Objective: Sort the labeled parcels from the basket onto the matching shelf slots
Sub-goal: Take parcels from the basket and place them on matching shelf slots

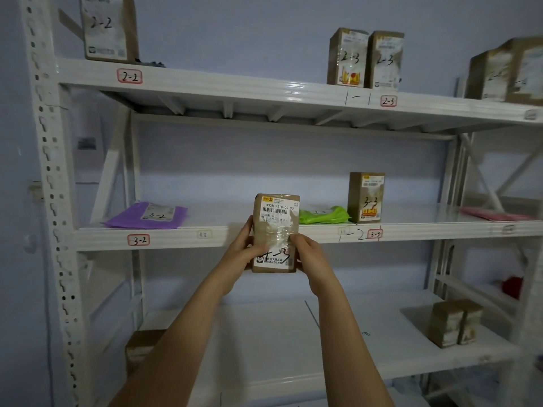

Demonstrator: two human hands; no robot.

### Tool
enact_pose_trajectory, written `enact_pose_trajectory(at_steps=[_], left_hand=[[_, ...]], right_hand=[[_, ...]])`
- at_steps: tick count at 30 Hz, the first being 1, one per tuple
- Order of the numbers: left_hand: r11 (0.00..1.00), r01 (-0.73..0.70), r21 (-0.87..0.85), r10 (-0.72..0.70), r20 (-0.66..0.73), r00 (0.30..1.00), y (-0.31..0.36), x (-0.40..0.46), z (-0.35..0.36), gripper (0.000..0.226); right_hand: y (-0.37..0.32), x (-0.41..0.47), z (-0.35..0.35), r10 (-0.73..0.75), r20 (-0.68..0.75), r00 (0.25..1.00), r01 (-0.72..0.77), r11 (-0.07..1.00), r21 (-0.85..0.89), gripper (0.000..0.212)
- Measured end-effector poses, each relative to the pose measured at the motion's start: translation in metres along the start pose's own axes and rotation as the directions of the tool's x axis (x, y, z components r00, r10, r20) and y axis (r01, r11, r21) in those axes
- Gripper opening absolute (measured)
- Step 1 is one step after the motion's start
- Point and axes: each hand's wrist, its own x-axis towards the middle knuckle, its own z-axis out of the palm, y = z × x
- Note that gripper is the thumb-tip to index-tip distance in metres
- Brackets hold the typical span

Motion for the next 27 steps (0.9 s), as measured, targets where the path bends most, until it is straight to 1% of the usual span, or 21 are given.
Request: enact_pose_trajectory(at_steps=[3, 7, 9, 14, 20, 24, 27], left_hand=[[0.998, 0.017, 0.057, -0.018, 0.024, 1.000, -0.001, -0.002, 0.006, 0.075], [0.995, 0.011, 0.096, -0.012, 0.016, 1.000, 0.001, -0.009, 0.006, 0.078], [0.996, 0.005, 0.087, -0.006, 0.019, 1.000, 0.001, -0.013, 0.007, 0.079], [1.000, -0.001, 0.015, 0.001, 0.034, 0.999, 0.002, -0.020, 0.008, 0.076], [0.999, 0.000, -0.044, 0.003, 0.079, 0.997, 0.009, -0.017, 0.009, 0.074], [0.998, 0.014, -0.062, -0.006, 0.130, 0.991, 0.005, -0.015, 0.013, 0.072], [0.998, 0.030, -0.050, -0.020, 0.200, 0.980, 0.003, -0.003, 0.025, 0.071]], right_hand=[[0.001, -0.007, -0.010, -0.017, 0.018, 1.000, 0.017, 1.000, 0.007, 0.029], [0.007, -0.019, -0.015, -0.025, 0.031, 0.999, 0.025, 1.000, 0.018, 0.025], [0.009, -0.025, -0.016, -0.030, 0.020, 0.999, 0.029, 0.999, 0.031, 0.023], [-0.001, -0.033, -0.011, -0.066, -0.068, 0.995, 0.068, 0.997, 0.037, 0.022], [-0.014, -0.040, -0.003, -0.060, -0.159, 0.985, 0.066, 0.997, 0.028, 0.017], [-0.016, -0.046, -0.008, -0.033, -0.210, 0.977, 0.031, 0.999, -0.011, 0.024], [-0.017, -0.049, -0.022, -0.008, -0.265, 0.964, -0.008, 0.998, -0.059, 0.030]])
